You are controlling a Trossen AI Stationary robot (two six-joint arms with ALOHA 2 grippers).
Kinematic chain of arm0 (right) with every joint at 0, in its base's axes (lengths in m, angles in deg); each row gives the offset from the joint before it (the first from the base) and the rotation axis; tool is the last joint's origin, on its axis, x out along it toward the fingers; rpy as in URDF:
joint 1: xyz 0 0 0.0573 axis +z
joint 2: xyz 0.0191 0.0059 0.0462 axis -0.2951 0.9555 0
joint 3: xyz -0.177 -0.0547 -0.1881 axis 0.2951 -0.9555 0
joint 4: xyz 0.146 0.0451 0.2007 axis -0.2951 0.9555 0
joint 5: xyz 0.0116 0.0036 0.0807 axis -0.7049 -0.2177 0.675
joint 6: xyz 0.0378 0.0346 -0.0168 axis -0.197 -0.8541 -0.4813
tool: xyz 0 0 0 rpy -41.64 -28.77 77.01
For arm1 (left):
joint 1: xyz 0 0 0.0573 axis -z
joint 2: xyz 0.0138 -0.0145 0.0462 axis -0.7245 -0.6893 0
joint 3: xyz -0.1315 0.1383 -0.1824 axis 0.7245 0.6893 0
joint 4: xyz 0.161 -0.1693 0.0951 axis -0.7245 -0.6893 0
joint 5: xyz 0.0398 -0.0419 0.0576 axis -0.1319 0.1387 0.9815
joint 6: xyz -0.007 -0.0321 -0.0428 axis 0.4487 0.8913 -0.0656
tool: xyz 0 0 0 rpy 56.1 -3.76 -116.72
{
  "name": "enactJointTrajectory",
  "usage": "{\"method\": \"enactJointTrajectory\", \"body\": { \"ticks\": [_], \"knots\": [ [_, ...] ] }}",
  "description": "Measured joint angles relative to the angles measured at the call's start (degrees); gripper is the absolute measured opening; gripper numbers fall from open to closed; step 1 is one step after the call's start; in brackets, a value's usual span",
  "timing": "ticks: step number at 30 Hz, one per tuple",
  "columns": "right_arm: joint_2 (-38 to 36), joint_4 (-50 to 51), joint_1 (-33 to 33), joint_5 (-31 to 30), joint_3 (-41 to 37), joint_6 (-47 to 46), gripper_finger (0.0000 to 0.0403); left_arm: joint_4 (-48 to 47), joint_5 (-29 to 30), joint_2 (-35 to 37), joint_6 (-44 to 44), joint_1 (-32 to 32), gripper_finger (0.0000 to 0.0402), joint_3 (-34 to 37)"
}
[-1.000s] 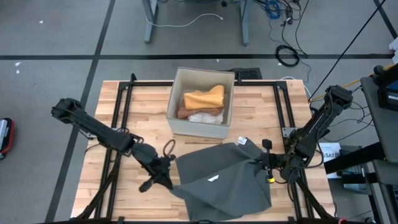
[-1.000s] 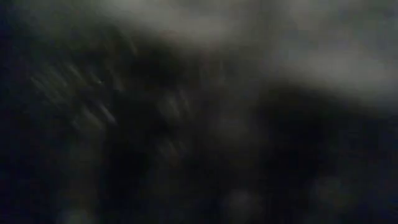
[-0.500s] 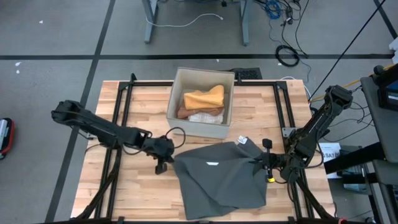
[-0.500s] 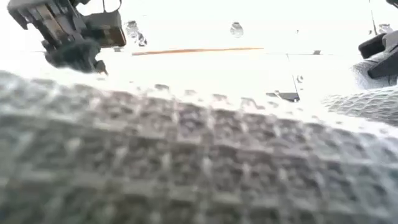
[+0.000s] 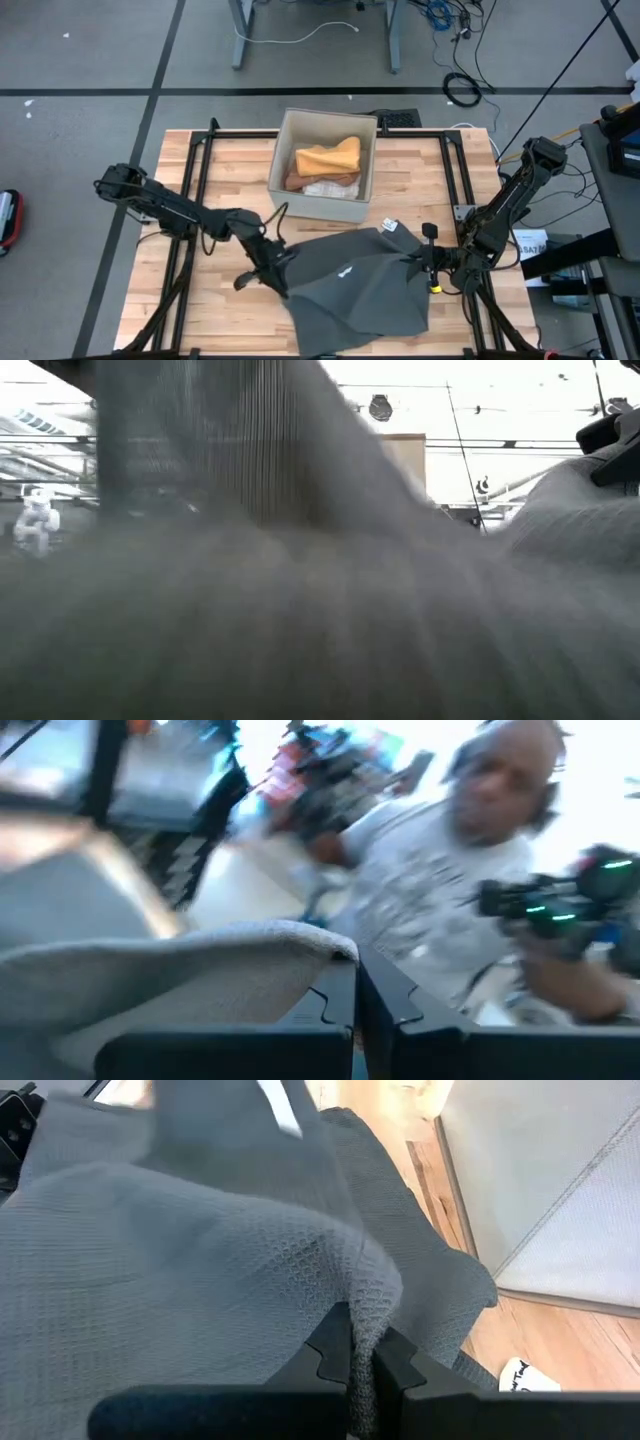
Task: Fold towel
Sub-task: Fold the orange towel
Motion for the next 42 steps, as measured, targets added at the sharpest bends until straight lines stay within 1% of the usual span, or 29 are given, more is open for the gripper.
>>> {"method": "enactJointTrajectory", "body": {
  "ticks": [2,3,4,5,6,8,9,10,11,14,18,22,29,32,34,36,39,42],
  "knots": [
    [0.00,0.19,0.00,-0.02,0.00,0.00,0.0000,2.39,-2.42,0.01,0.98,0.55,0.0000,-0.82],
    [0.00,0.33,0.01,-0.01,0.00,0.00,0.0000,0.85,-2.31,0.06,0.87,0.46,0.0000,-0.94],
    [0.00,0.39,-0.01,-0.03,0.00,0.00,0.0000,-4.01,-0.68,0.16,0.11,-0.02,0.0000,-0.99],
    [0.00,0.47,-0.01,-0.07,0.00,0.02,0.0000,-10.95,2.86,0.17,-0.99,-0.84,0.0000,-0.97],
    [0.00,0.47,0.01,-0.08,0.00,0.18,0.0000,-19.56,8.50,0.04,-2.24,-1.96,0.0000,-0.94],
    [0.02,0.52,0.00,-0.12,0.00,0.33,0.0000,-34.35,22.01,-1.05,-3.35,-4.16,0.0000,-0.72],
    [0.02,0.49,0.01,-0.15,0.00,0.33,0.0000,-38.61,26.87,-2.03,-3.30,-5.15,0.0000,-0.69],
    [0.02,0.44,0.01,-0.15,0.00,0.33,0.0000,-40.36,28.63,-2.90,-3.28,-6.13,0.0000,-0.46],
    [0.02,0.47,-0.02,-0.17,0.00,0.35,0.0000,-40.38,28.38,-3.85,-3.27,-7.00,0.0000,0.03],
    [0.07,0.49,-0.05,-0.13,0.02,0.20,0.0000,-37.41,23.16,-6.92,-3.31,-8.68,0.0000,0.67],
    [0.09,0.38,-0.06,-0.13,0.00,0.05,0.0000,-35.99,18.73,-11.17,-3.31,-9.54,0.0000,0.69],
    [0.09,0.40,-0.07,-0.13,0.00,-0.15,0.0000,-35.87,15.67,-12.11,-3.27,-10.32,0.0000,0.67],
    [0.11,0.39,-0.07,-0.11,0.01,-0.30,0.0000,-36.31,16.37,-12.11,-3.21,-10.57,0.0000,0.65],
    [0.11,0.38,-0.07,-0.09,0.00,-0.68,0.0000,-36.87,13.92,-10.97,-3.29,-10.58,0.0000,0.23],
    [0.13,0.39,-0.07,-0.09,0.01,-0.74,0.0000,-36.69,13.71,-9.66,-3.63,-10.17,0.0000,-1.04],
    [0.13,0.41,-0.07,-0.07,0.00,-0.80,0.0000,-38.59,14.18,-8.41,-4.50,-10.19,0.0000,-1.56],
    [0.13,0.37,-0.07,-0.07,0.01,-0.98,0.0000,-43.06,17.67,-8.02,-4.91,-10.86,0.0000,-1.76],
    [0.13,0.36,-0.07,-0.06,0.00,-1.46,0.0000,-47.63,19.35,-8.00,-5.33,-11.58,0.0000,-1.80]
  ]
}}
